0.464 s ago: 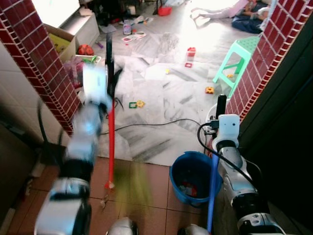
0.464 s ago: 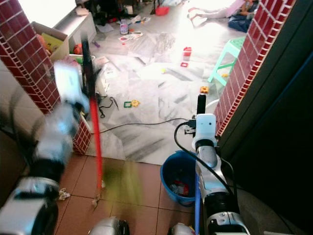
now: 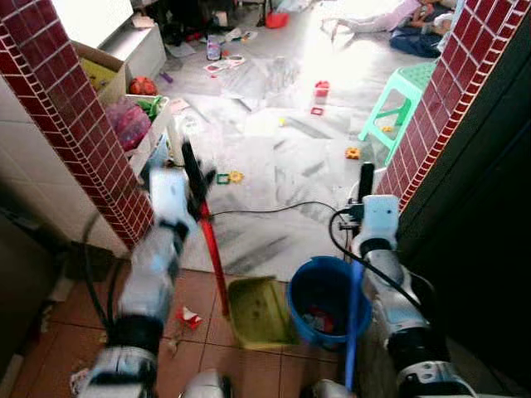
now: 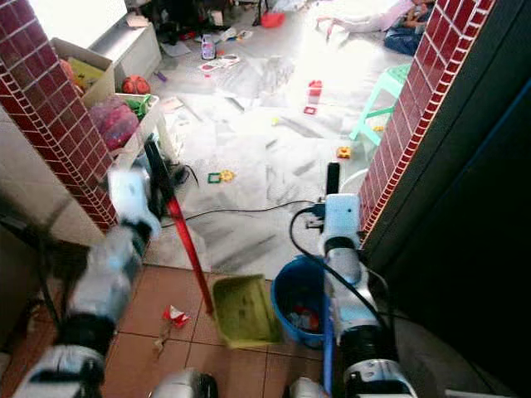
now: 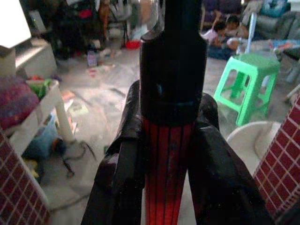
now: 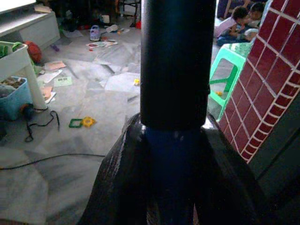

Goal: Sweep floor

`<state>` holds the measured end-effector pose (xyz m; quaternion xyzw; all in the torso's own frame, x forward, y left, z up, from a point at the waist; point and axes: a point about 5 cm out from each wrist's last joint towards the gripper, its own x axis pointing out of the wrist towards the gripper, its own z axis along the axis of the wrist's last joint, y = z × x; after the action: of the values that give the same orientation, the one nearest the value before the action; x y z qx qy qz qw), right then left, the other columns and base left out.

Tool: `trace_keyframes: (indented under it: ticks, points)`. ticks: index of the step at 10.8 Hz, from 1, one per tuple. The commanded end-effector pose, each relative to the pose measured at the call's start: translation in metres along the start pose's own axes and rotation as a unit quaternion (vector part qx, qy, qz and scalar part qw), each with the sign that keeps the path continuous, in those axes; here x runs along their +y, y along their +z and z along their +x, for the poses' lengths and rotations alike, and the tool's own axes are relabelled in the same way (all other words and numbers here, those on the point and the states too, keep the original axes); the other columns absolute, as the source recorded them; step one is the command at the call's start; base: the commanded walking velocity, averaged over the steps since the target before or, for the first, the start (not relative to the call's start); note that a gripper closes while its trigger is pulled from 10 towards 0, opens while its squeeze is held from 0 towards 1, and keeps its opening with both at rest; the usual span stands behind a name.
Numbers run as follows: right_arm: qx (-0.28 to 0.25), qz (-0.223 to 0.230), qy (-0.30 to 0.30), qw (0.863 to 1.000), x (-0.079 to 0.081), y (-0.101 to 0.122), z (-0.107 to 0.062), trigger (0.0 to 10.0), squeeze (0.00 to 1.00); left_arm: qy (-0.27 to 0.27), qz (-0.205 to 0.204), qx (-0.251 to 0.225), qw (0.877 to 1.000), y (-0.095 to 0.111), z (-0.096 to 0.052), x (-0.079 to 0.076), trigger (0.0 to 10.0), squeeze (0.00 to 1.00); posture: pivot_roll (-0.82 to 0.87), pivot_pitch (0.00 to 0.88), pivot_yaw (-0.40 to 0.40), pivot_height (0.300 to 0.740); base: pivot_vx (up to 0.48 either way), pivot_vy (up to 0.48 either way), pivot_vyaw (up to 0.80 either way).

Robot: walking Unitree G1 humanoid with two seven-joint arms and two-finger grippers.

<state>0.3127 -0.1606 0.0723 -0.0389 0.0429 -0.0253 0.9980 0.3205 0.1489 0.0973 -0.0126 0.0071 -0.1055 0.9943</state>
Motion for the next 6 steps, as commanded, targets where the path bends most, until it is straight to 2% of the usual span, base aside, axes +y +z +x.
trace_keyframes:
  ticks: [1, 6]
  points:
    - [-0.016, 0.025, 0.005, 1.0, 0.004, 0.012, 0.004, 10.0, 0.0, 0.001, 0.001, -0.012, 1.0, 0.008, 0.001, 0.004, 10.0, 0.0, 0.0, 0.0, 0.016, 0.74, 0.0, 0.0, 0.0]
    - [-0.008, 0.022, 0.006, 1.0, 0.001, 0.012, 0.007, 10.0, 0.0, -0.034, -0.012, -0.012, 0.999, 0.008, -0.004, -0.015, 10.0, 0.0, 0.01, 0.0, 0.0, 0.74, 0.0, 0.46, 0.0]
